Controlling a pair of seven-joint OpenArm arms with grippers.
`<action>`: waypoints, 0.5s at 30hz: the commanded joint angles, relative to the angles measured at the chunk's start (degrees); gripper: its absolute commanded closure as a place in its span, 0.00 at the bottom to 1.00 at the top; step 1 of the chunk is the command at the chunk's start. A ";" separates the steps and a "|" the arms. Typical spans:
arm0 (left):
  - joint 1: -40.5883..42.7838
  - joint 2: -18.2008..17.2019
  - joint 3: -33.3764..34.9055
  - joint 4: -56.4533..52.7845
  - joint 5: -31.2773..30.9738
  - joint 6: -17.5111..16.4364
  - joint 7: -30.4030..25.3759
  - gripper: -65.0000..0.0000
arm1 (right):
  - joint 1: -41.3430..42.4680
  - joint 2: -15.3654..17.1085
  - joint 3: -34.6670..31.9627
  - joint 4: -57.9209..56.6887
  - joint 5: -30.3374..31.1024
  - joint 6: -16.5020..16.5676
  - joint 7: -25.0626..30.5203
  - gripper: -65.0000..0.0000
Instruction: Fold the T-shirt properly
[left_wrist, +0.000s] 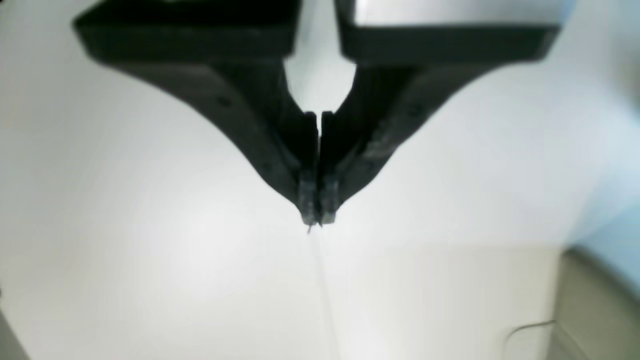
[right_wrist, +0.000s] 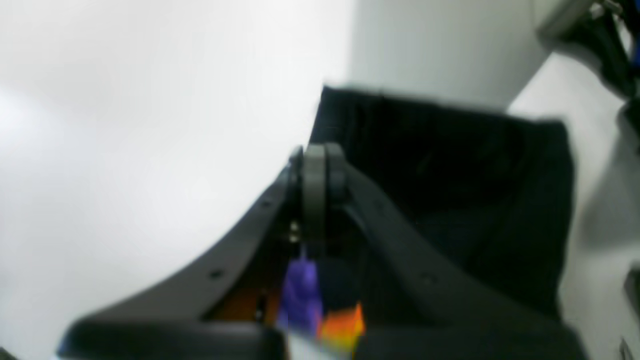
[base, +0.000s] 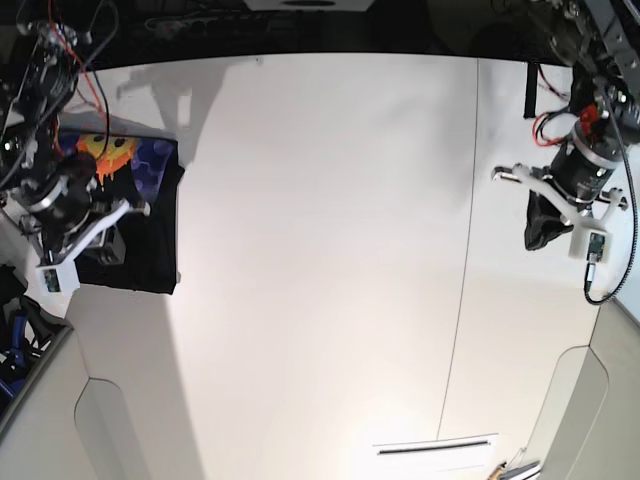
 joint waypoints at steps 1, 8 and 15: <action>1.64 -0.50 -2.05 2.91 -1.60 0.13 -1.16 1.00 | -1.42 0.72 0.28 2.51 0.94 0.26 1.44 1.00; 14.56 -0.50 -16.50 7.85 -10.05 0.07 3.78 1.00 | -18.03 2.10 0.28 9.84 0.85 0.26 1.38 1.00; 28.30 -0.50 -33.31 7.85 -24.11 -2.19 10.40 1.00 | -33.94 9.42 0.28 13.57 0.85 0.24 -0.13 1.00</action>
